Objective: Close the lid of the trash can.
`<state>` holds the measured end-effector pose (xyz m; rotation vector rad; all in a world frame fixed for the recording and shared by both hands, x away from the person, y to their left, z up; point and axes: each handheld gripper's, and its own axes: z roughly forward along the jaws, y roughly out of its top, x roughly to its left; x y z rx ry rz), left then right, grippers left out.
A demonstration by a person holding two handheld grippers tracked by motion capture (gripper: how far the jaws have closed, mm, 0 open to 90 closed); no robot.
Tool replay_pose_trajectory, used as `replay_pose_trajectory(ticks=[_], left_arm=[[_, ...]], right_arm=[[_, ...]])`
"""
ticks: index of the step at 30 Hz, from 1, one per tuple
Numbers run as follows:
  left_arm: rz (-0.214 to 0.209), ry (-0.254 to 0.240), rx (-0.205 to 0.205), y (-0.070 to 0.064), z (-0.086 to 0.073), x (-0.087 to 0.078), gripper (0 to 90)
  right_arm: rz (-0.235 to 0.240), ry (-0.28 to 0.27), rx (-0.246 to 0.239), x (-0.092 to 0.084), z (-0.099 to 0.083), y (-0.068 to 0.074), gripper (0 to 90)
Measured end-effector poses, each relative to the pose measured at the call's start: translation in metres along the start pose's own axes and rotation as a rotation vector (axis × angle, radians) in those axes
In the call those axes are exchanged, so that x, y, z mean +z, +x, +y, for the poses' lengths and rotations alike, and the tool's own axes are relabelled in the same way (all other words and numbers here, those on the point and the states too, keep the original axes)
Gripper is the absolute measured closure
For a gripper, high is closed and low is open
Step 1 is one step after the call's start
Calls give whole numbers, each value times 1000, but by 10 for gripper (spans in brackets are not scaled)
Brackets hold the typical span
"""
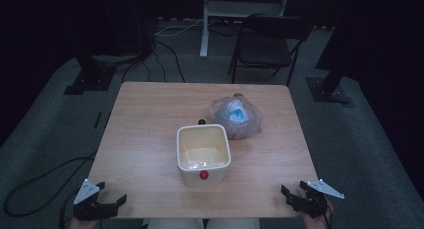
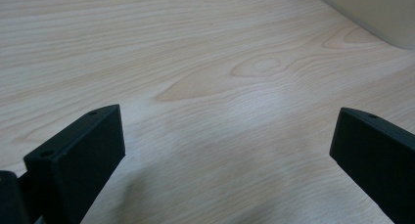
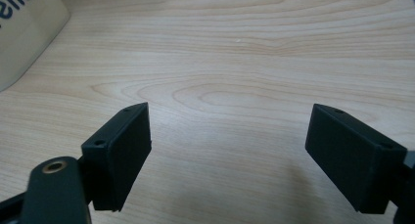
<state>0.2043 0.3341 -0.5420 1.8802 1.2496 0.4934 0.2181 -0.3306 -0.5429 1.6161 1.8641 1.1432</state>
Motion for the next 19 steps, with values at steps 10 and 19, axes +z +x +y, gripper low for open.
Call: replay_pose_trajectory(ticks=[10, 19], left_arm=[[43, -12, -54, 6, -4, -3, 4], [48, -7, -47, 6, -6, -2, 4]], right_arm=[[-38, 9, 23, -3, -6, -11, 164], [-41, 21, 17, -2, -8, -11, 164]])
